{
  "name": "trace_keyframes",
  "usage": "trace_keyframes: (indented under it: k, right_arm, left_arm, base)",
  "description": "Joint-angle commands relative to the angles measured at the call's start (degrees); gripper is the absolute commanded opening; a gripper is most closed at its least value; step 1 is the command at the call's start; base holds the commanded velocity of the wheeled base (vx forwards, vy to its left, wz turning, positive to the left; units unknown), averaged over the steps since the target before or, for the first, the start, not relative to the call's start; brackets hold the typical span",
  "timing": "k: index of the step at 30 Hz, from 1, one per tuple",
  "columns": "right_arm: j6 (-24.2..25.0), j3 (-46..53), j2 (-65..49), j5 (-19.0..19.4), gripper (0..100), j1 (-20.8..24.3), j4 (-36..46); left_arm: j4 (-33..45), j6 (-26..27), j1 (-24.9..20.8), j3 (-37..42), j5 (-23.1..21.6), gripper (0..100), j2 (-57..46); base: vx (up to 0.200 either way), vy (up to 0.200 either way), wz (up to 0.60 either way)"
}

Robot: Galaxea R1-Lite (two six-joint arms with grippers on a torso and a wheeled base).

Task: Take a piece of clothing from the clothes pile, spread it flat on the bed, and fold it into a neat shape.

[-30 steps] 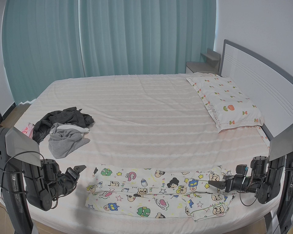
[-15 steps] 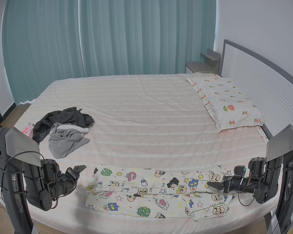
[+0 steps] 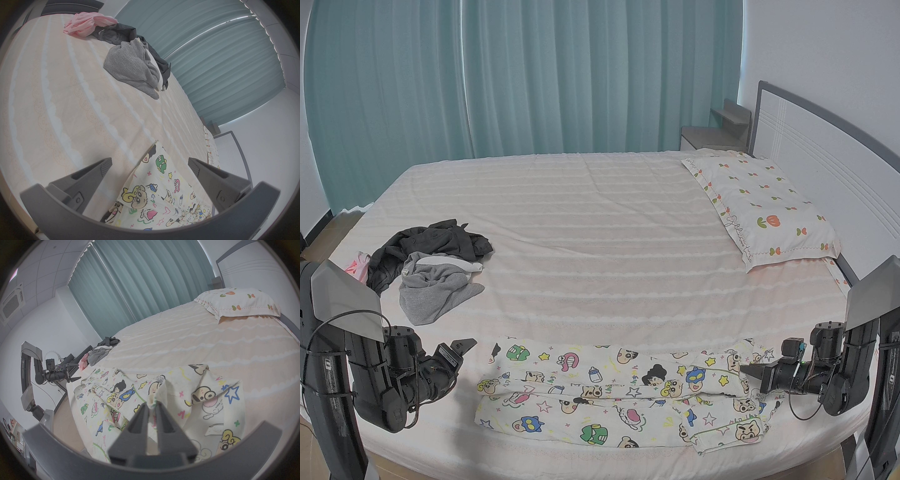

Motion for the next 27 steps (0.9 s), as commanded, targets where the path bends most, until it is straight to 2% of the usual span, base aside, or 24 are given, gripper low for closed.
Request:
trace_keyframes:
  k: [1, 14, 27]
  right_arm:
    - [-0.1, 0.4, -0.5, 0.2, 0, -0.1, -1.0]
    - [-0.4, -1.2, -5.9, 1.0, 0, 1.0, -1.0]
    - [-0.2, -10.9, -2.3, -2.0, 0, 0.7, 2.3]
  left_arm:
    - [-1.0, 0.0, 0.0, 0.0, 0.0, 100, 0.1]
    - [-1.0, 0.0, 0.0, 0.0, 0.0, 100, 0.1]
    - [-1.0, 0.0, 0.0, 0.0, 0.0, 100, 0.1]
  base:
    - [0.000, 0.000, 0.00]
    - [0.000, 0.000, 0.00]
    - [0.000, 0.000, 0.00]
